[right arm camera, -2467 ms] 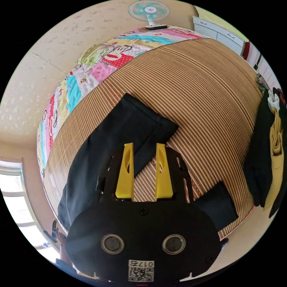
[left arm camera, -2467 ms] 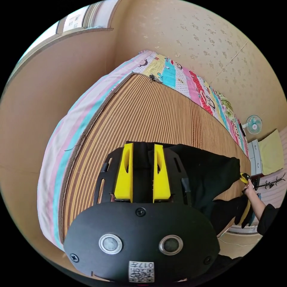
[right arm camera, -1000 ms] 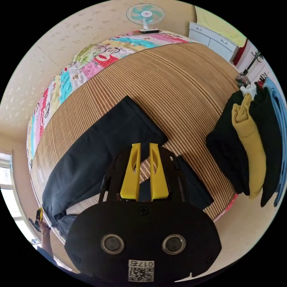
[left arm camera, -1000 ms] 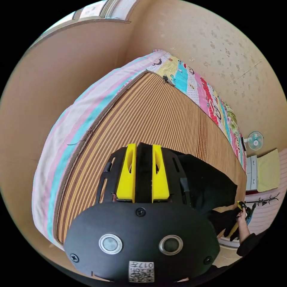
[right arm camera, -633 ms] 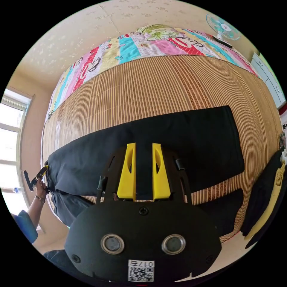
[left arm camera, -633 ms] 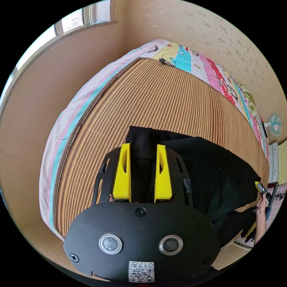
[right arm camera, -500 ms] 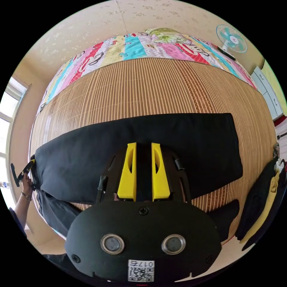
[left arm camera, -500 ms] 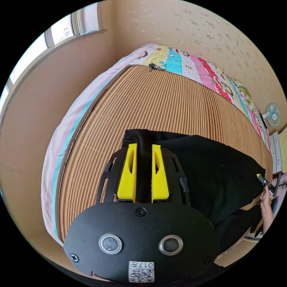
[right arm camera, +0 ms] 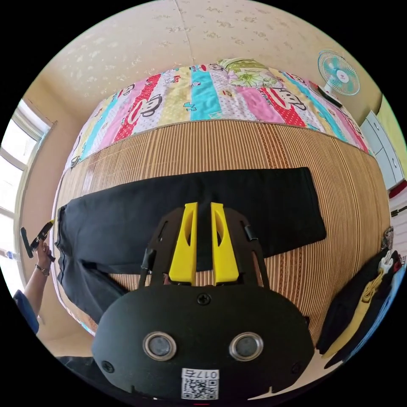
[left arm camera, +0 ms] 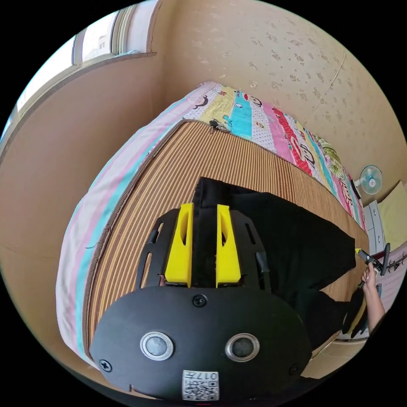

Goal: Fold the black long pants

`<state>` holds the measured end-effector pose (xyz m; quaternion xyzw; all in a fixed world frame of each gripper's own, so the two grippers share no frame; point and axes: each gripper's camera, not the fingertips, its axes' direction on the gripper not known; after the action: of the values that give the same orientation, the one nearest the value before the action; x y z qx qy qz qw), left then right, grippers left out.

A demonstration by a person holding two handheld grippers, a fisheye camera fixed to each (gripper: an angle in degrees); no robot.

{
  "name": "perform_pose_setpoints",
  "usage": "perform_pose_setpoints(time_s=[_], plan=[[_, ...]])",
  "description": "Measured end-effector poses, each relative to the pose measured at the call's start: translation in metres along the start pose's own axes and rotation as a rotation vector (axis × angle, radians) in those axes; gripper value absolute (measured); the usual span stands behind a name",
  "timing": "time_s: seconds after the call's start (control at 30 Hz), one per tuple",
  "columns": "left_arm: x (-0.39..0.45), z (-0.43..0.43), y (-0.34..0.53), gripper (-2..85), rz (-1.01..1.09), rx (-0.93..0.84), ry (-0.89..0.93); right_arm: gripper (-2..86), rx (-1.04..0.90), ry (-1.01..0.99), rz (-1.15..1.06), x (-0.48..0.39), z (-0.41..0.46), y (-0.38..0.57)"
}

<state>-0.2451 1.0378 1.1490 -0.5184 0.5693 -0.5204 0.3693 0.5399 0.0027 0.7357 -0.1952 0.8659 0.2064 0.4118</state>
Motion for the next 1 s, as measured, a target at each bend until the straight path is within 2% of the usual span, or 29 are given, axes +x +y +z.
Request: perform_pose_setpoints(time_s=[0.13, 0.23, 0.37, 0.43, 0.5, 0.57, 0.7, 0.77, 0.83, 0.9, 1.0], plan=[[-0.039, -0.044, 0.063, 11.4, -0.050, -0.052, -0.051, 8.0, -0.073, -0.039, 0.071, 0.010, -0.015, 0.093], [-0.060, -0.069, 0.106, 12.5, -0.127, -0.091, -0.084, 9.0, -0.145, -0.068, 0.013, -0.016, -0.017, 0.148], [-0.079, -0.067, 0.145, 13.5, -0.255, -0.181, 0.005, 9.1, -0.193, -0.157, 0.031, -0.048, -0.008, 0.193], [-0.080, -0.060, 0.149, 14.3, -0.246, -0.204, 0.011, 8.8, -0.245, -0.229, 0.069, -0.067, 0.005, 0.206], [-0.086, -0.057, 0.145, 11.7, -0.218, -0.241, -0.009, 8.5, -0.248, -0.289, 0.061, -0.081, 0.008, 0.209], [-0.100, -0.069, 0.137, 2.4, -0.132, -0.270, 0.085, 8.1, -0.253, -0.286, 0.030, -0.096, 0.008, 0.208], [-0.126, -0.110, 0.129, 1.3, -0.066, -0.216, 0.205, 7.8, -0.206, -0.258, -0.036, -0.112, -0.006, 0.207], [-0.137, -0.111, 0.137, 1.6, -0.038, -0.244, 0.158, 7.7, -0.217, -0.237, -0.052, -0.112, -0.004, 0.210], [-0.143, -0.105, 0.145, 2.5, -0.030, -0.257, 0.105, 7.8, -0.314, -0.180, -0.026, -0.107, 0.009, 0.217], [-0.156, -0.106, 0.152, 4.2, -0.113, -0.237, 0.116, 7.8, -0.342, -0.164, -0.016, -0.103, 0.012, 0.224], [-0.181, -0.122, 0.158, 7.2, -0.234, -0.111, 0.257, 7.8, -0.325, -0.153, -0.024, -0.102, 0.005, 0.238]])
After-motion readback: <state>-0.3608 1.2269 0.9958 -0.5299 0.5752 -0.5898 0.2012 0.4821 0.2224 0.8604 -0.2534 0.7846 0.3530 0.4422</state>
